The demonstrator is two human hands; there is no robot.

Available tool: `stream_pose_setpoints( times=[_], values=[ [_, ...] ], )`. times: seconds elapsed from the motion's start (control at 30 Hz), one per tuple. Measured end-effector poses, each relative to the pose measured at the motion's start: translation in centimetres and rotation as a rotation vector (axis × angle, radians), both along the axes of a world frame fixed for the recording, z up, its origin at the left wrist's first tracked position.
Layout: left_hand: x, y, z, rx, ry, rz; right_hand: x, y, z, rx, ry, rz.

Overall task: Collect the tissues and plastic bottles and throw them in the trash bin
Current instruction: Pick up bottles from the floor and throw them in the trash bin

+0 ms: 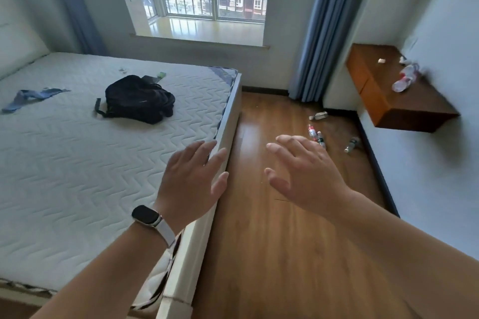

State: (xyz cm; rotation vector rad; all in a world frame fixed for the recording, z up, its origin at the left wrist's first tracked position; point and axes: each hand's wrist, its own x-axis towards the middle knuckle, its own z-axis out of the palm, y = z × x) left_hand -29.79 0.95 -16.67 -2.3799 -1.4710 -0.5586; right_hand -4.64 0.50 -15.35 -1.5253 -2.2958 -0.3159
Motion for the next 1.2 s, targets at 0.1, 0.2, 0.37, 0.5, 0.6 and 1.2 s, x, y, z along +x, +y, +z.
stream_pose_setpoints(
  times=[0.1,0.2,0.37,0.5,0.6,1.2],
  values=[
    [0.9,2.9,-0.1,-0.02,-0.044,-0.063,1.0,1.3,0.0,-0.023,-0.006,-0.066],
    [2.4,6.0,-0.2,-0.002,-0.059,-0.123,2.3,3.1,0.2,-0.031,0.007,-0.136],
    [6.0,11.0,-0.9,-0.001,-0.028,-0.199,5.3,6.4,-1.0,-0.066,0.015,-0.215],
    [9.1,15.5,-1.3,-0.006,-0.003,-0.214,7.8,10.7,-2.4,-0.064,0.033,-0.235],
    [11.8,19.6,-1.6,-0.025,0.004,-0.203,10.3,15.1,-3.3,-0.083,0.06,-0.23],
    [30.9,41.0,-1.9,-0.151,0.073,-0.255,30.3,33.8,-3.9,-0.136,0.089,-0.355]
  ],
)
